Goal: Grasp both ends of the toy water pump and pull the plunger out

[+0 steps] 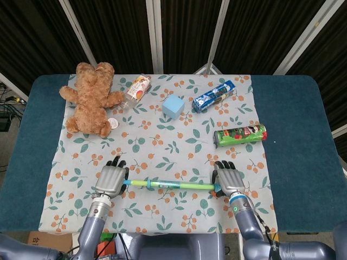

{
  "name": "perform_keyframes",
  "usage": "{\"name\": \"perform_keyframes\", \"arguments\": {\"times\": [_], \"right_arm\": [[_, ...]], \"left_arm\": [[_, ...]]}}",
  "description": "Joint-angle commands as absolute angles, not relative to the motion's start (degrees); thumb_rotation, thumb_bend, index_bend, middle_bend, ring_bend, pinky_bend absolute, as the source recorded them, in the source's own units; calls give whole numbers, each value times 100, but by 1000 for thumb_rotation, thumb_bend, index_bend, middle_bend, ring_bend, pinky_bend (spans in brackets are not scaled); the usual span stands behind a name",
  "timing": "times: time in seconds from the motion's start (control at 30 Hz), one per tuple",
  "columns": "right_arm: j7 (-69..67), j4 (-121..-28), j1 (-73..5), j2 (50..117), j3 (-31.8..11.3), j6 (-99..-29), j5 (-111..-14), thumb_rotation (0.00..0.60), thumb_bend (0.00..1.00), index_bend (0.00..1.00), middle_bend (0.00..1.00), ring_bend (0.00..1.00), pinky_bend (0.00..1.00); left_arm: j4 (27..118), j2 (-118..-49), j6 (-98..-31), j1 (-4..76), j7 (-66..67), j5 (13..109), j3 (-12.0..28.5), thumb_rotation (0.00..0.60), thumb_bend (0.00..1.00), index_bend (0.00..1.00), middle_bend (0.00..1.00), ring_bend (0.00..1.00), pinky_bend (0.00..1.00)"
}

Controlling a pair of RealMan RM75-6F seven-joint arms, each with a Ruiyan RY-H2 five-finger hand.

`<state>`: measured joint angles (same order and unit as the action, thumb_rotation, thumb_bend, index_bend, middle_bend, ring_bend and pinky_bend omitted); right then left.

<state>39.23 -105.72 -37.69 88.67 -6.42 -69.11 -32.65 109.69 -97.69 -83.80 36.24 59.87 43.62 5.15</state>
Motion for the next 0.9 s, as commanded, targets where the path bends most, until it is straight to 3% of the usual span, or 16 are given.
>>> {"name": "perform_keyframes", "arguments": {"times": [0.03,0.53,0.9], "right_arm": [[3920,-10560,-3772,8843,-657,-6925,-3249,600,392,668,137,0,0],[3865,-10485,-3761,8609,-711,-6921,-3157,600,395,672,138,0,0],[3805,-10426,-3722,8371,-726,-6943,-3183,600,398,672,138,0,0]], "left_arm": [[10998,-9732,-8382,3616,5968,4361,523,600,518,603,222,90,228],[11164,-9397,-8353,3530,5813,4349,465,600,518,612,225,89,228],[11343,-8699,-8297,3407,5572,4498,380,600,518,615,225,90,228]]}}
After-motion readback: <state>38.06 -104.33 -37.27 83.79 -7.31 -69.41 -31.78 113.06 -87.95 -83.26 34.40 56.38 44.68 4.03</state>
